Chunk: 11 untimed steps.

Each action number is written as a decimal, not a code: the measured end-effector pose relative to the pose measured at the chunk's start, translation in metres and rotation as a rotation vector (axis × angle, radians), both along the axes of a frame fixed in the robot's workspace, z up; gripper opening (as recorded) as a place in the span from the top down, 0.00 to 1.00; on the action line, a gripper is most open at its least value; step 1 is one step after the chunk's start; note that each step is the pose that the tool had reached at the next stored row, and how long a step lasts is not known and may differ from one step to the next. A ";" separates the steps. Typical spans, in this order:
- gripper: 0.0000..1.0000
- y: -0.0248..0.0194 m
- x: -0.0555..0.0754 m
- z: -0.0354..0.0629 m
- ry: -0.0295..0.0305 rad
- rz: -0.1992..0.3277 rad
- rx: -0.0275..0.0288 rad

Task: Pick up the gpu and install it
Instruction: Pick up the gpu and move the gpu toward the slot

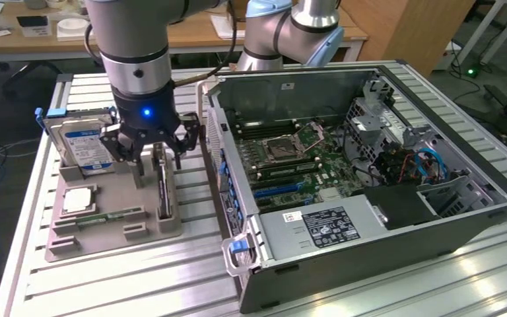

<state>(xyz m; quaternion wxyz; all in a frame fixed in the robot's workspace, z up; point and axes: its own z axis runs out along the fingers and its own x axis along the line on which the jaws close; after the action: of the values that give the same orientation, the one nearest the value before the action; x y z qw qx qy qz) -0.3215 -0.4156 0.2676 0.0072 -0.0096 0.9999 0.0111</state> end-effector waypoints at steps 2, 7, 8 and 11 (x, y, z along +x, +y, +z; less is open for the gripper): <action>0.35 0.0001 0.001 -0.0018 0.0002 0.000 -0.0001; 0.35 -0.0004 0.001 -0.0108 0.0000 0.000 0.0000; 0.35 -0.0004 0.001 -0.0125 0.0001 0.000 -0.0001; 0.35 -0.0004 0.001 -0.0181 0.0000 0.000 -0.0004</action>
<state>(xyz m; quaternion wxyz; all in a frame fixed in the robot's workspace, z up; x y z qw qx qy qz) -0.3206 -0.4160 0.2496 0.0071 -0.0095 0.9999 0.0109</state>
